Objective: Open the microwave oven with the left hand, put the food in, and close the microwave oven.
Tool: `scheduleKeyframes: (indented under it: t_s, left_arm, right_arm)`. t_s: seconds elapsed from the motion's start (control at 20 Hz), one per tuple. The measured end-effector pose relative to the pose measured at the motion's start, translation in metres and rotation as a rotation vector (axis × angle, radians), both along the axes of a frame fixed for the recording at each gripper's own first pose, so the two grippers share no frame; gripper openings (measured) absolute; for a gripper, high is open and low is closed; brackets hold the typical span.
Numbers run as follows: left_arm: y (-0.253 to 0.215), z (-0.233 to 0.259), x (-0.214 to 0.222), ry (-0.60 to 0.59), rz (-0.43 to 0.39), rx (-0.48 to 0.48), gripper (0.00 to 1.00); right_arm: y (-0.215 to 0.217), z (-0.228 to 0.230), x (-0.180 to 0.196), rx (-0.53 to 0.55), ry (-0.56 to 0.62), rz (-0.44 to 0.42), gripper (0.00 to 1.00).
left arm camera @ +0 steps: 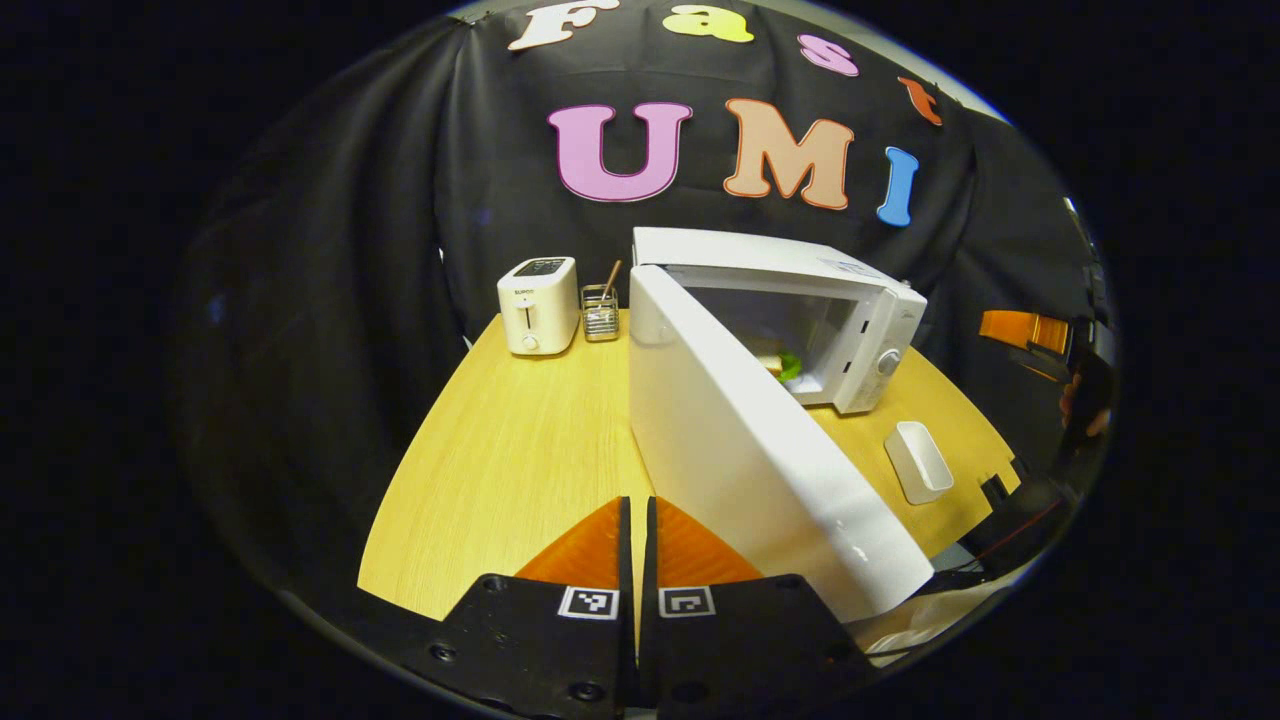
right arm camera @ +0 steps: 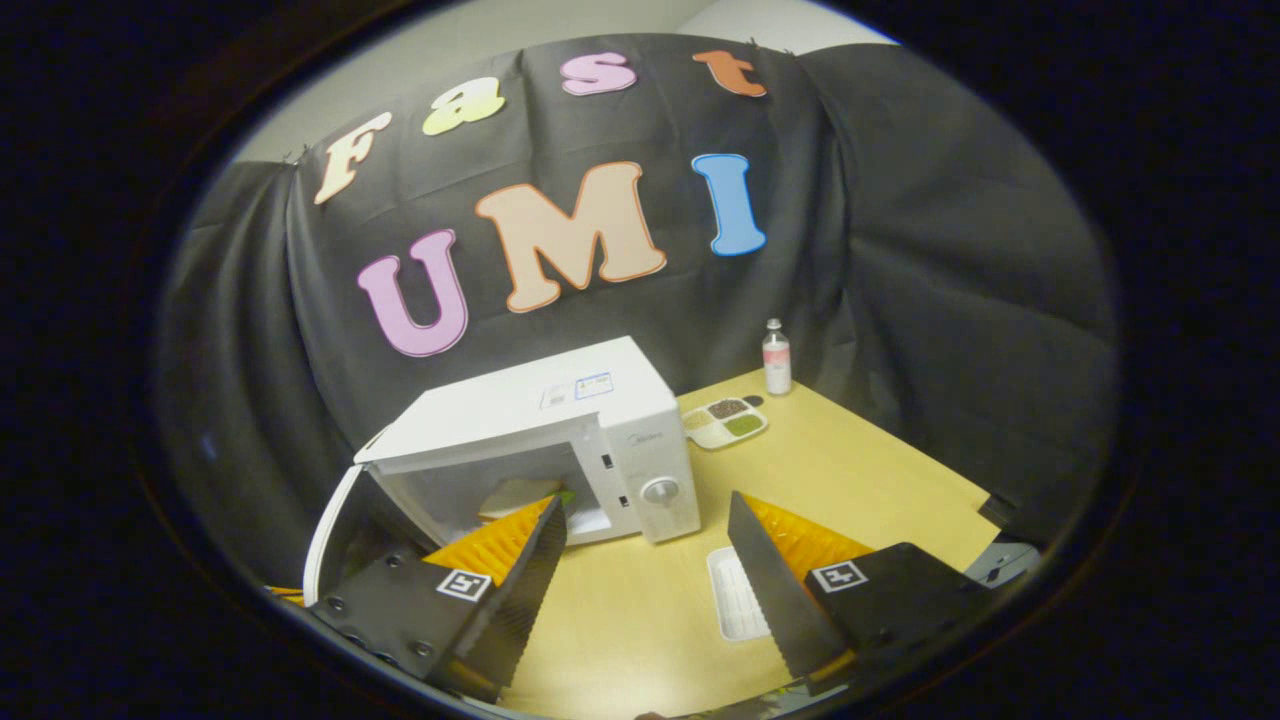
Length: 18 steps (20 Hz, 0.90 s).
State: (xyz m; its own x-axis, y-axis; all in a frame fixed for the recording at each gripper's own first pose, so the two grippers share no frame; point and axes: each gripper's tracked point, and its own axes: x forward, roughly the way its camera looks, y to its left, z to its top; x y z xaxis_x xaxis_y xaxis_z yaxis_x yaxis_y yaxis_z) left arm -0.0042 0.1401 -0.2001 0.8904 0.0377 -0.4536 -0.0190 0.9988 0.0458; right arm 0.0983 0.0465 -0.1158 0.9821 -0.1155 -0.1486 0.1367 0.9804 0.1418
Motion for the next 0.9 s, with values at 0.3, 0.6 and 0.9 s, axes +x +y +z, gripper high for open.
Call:
scheduleKeyframes:
  t_s: [0.3, 0.6, 0.9]
  left_arm:
    - [-0.029, 0.003, 0.004, 0.007, -0.010, 0.006, 0.01]
    - [-0.085, 0.011, 0.016, 0.000, -0.064, -0.012, 0.00]
    - [-0.161, 0.012, 0.042, -0.018, -0.153, -0.084, 0.01]
  right_arm:
    - [-0.041, -0.004, -0.015, 0.007, 0.026, -0.023, 1.00]
    - [-0.083, -0.002, -0.029, -0.013, 0.037, -0.048, 1.00]
    - [-0.116, -0.005, -0.044, -0.009, 0.044, -0.063, 0.92]
